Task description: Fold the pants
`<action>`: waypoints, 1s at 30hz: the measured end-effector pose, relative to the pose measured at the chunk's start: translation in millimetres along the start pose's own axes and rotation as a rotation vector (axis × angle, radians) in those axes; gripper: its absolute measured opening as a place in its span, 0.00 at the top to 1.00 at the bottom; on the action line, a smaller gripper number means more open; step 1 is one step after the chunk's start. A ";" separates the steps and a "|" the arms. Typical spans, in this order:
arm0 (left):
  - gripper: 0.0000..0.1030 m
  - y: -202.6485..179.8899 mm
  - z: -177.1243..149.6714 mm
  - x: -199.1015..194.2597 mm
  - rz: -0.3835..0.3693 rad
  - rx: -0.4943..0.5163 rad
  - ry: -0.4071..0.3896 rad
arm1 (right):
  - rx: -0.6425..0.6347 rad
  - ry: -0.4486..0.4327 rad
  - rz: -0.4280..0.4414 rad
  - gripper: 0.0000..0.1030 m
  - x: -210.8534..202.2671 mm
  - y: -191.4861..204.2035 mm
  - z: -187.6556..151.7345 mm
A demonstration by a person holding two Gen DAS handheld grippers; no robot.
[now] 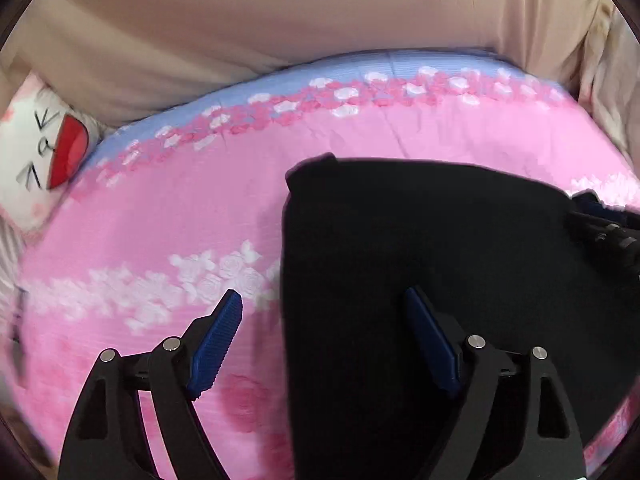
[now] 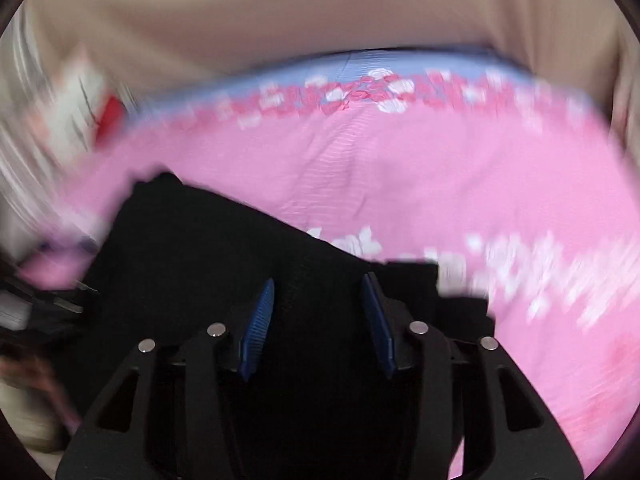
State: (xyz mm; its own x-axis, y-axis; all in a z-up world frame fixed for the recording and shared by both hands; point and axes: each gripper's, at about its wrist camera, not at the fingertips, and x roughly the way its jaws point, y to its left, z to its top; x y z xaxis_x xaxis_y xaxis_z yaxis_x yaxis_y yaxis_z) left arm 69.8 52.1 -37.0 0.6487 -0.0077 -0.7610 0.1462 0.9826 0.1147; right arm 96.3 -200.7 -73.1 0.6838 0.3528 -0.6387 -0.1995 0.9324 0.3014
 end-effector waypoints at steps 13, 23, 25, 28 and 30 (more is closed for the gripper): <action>0.12 0.2 -18.9 -22.0 0.001 -0.036 -0.017 | -0.186 0.382 0.506 0.56 89.5 129.4 132.3; 0.07 3.9 -19.9 -11.8 -0.010 -0.049 -0.028 | -0.362 0.424 0.290 0.80 178.0 180.9 129.8; 0.05 5.5 -19.8 -10.6 -0.007 -0.058 -0.025 | -0.316 0.372 0.311 0.80 156.2 170.4 136.6; 0.05 6.2 -19.6 -10.9 -0.016 -0.064 -0.016 | -0.295 0.236 0.312 0.74 91.7 149.1 139.8; 0.05 4.9 -19.8 -13.1 0.008 -0.059 -0.027 | -0.309 0.107 0.205 0.56 38.8 126.8 129.3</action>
State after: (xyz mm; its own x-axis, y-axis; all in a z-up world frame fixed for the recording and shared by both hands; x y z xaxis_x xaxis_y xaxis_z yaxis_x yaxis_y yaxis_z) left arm 47.2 60.7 -39.2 0.6696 -0.0037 -0.7427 0.0973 0.9918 0.0829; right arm 188.3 -79.0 31.9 0.5338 0.5250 -0.6629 -0.5378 0.8157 0.2130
